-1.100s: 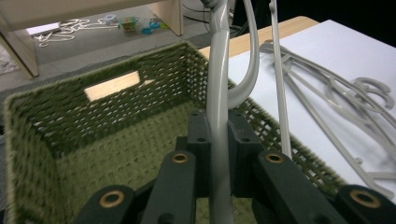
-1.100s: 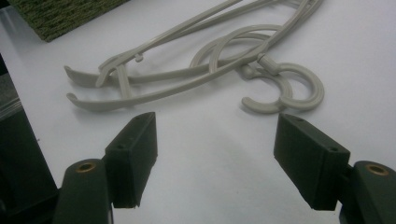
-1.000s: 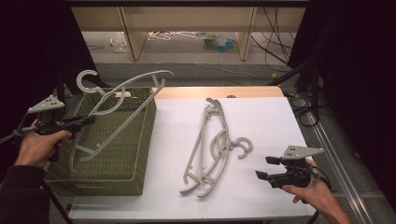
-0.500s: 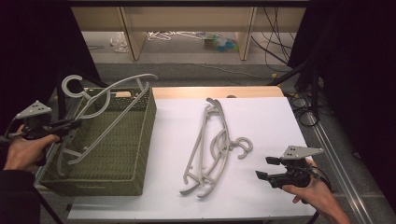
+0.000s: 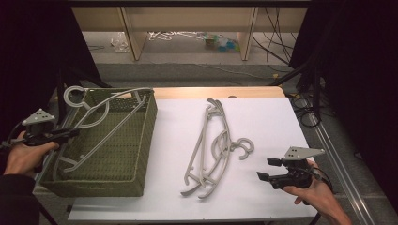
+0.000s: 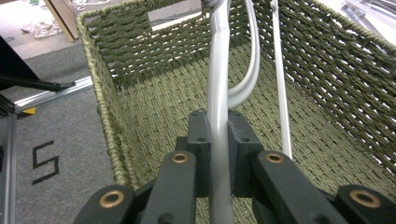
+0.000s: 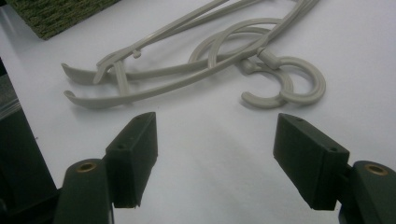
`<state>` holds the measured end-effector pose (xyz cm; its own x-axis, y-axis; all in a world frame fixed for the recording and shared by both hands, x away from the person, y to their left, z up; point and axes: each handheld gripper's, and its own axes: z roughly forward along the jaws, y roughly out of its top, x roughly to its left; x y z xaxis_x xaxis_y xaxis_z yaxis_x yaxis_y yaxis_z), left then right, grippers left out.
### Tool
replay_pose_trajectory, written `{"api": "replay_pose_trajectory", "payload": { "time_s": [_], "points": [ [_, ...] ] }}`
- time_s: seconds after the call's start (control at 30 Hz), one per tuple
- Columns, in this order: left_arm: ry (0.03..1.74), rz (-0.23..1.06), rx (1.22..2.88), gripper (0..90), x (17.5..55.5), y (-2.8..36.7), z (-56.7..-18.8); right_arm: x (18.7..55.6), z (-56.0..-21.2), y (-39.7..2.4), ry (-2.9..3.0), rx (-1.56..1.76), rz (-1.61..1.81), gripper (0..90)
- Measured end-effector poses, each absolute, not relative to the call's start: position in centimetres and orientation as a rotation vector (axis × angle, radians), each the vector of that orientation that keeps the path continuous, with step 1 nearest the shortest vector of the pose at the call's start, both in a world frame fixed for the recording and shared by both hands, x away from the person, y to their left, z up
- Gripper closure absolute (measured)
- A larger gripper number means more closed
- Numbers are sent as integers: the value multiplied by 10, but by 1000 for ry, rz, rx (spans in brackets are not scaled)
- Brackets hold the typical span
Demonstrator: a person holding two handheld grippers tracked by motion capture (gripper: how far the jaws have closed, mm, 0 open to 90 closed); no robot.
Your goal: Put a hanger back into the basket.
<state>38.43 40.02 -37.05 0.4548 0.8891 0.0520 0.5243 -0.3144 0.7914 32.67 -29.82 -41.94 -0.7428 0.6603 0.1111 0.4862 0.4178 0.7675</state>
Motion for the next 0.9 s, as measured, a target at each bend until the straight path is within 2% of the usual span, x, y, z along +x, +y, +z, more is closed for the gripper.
{"api": "replay_pose_trajectory", "payload": {
  "time_s": [0.37, 0.5, 0.6, 0.63, 0.83, 0.9],
  "points": [
    [1227, 639, 1935, 812, 381, 409, -373, 327, -421, -298, 2478, 1020, 1219, 314],
    [1233, 636, 1960, 812, 384, 406, -377, 328, -422, -297, 2484, 1005, 1221, 314],
    [1187, 645, 2073, 812, 387, 409, -376, 327, -422, -297, 2486, 1013, 1221, 314],
    [1232, 629, 2036, 811, 389, 405, -381, 327, -422, -297, 2486, 1023, 1218, 314],
    [1219, 616, 2127, 807, 398, 400, -391, 327, -422, -297, 2492, 1013, 1218, 314],
    [1278, 604, 2131, 802, 401, 390, -394, 327, -422, -297, 2488, 1011, 1220, 314]
  ]
}}
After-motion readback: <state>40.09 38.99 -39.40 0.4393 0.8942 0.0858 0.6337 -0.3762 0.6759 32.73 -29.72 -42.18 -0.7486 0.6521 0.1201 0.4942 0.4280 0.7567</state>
